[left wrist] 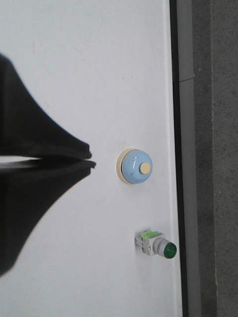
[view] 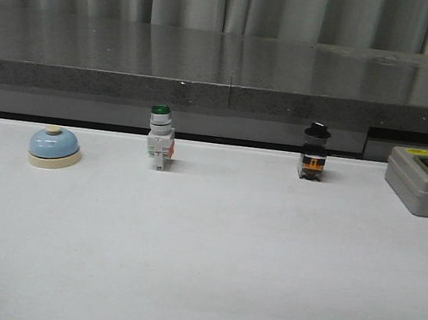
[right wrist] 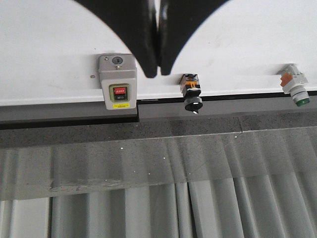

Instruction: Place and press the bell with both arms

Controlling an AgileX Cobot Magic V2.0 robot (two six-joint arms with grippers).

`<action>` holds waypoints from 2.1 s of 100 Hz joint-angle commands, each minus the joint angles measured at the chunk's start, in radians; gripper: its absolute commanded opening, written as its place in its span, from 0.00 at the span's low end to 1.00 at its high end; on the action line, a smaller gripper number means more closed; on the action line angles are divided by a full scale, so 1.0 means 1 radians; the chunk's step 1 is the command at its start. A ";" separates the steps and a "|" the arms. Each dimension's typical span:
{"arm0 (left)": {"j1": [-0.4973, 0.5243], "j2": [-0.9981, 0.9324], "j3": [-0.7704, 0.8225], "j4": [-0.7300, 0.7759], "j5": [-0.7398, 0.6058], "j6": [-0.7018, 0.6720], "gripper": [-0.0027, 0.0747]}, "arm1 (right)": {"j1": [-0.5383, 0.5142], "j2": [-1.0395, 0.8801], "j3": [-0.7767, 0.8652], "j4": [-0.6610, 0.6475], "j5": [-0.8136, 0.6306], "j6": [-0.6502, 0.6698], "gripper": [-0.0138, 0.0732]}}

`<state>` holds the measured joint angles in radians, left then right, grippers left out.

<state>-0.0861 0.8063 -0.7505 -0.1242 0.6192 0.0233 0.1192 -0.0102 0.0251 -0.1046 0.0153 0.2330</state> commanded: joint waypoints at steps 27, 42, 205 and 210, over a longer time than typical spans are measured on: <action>0.003 0.011 -0.036 -0.012 -0.044 -0.005 0.19 | -0.004 -0.017 -0.013 -0.010 -0.080 -0.009 0.09; 0.003 0.011 -0.036 -0.012 -0.044 -0.005 0.70 | -0.004 -0.017 -0.013 -0.010 -0.080 -0.009 0.09; -0.106 1.019 -0.626 0.021 -0.184 -0.005 0.86 | -0.004 -0.017 -0.013 -0.010 -0.080 -0.009 0.09; -0.106 1.032 -0.626 0.021 -0.194 -0.005 0.86 | -0.004 -0.017 -0.013 -0.010 -0.080 -0.009 0.09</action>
<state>-0.1846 1.8710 -1.3416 -0.0996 0.4948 0.0233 0.1192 -0.0102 0.0251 -0.1046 0.0153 0.2330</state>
